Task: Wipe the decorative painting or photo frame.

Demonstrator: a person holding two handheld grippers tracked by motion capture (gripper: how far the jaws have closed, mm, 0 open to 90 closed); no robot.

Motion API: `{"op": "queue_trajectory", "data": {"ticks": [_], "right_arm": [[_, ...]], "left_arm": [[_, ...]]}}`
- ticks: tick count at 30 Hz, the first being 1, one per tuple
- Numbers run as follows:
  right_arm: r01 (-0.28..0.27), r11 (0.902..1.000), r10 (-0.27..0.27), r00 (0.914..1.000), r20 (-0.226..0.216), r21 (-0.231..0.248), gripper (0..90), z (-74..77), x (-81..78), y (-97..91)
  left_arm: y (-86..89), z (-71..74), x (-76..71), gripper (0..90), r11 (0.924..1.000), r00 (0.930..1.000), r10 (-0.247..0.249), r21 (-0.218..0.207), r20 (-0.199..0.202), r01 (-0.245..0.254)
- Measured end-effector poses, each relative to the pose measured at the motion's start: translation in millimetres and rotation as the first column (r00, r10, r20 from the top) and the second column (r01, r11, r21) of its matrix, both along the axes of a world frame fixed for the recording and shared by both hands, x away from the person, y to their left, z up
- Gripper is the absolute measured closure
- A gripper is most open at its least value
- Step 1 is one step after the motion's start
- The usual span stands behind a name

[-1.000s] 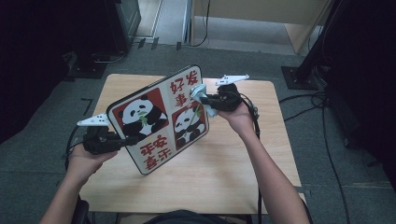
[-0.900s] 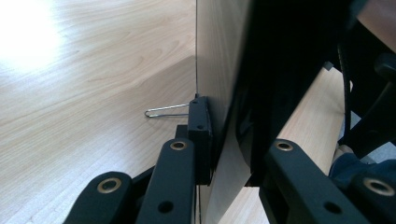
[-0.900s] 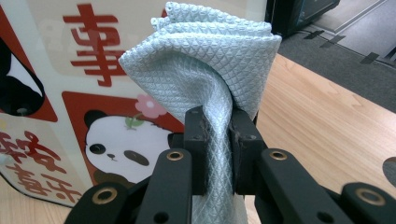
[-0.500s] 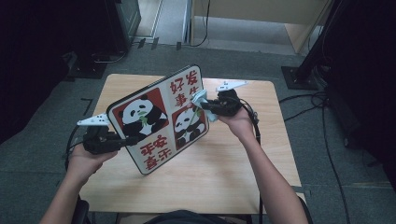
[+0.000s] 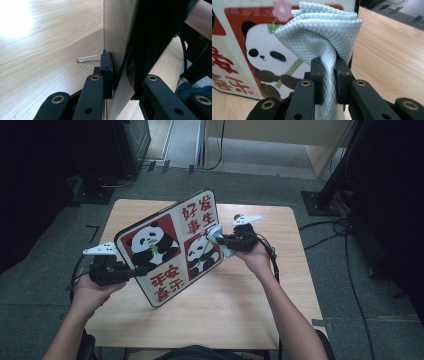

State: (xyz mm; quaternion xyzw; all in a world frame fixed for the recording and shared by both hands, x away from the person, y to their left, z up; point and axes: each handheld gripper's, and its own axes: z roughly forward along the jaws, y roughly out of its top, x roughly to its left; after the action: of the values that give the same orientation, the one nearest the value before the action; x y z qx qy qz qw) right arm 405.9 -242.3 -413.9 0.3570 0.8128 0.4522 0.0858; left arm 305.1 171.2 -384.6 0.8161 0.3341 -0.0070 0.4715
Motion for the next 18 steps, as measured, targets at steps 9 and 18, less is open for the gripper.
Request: {"op": "queue_trajectory", "data": {"ticks": [9, 18], "right_arm": [[0.009, 0.9997, -0.010, 0.9999, -0.013, -0.021, 79.8, -14.4, -3.0, -1.4], [0.020, 0.9983, -0.022, 0.9988, -0.043, -0.055, 79.8, -34.1, -6.4, -5.9]], "left_arm": [[-0.8, -0.4, 0.7, 78.7, 1.0000, 1.0000, -0.001, -0.001, 0.001, 0.001], [-0.9, -0.6, 1.4, 78.6, 1.0000, 1.0000, -0.007, 0.002, 0.004, 0.007]]}}
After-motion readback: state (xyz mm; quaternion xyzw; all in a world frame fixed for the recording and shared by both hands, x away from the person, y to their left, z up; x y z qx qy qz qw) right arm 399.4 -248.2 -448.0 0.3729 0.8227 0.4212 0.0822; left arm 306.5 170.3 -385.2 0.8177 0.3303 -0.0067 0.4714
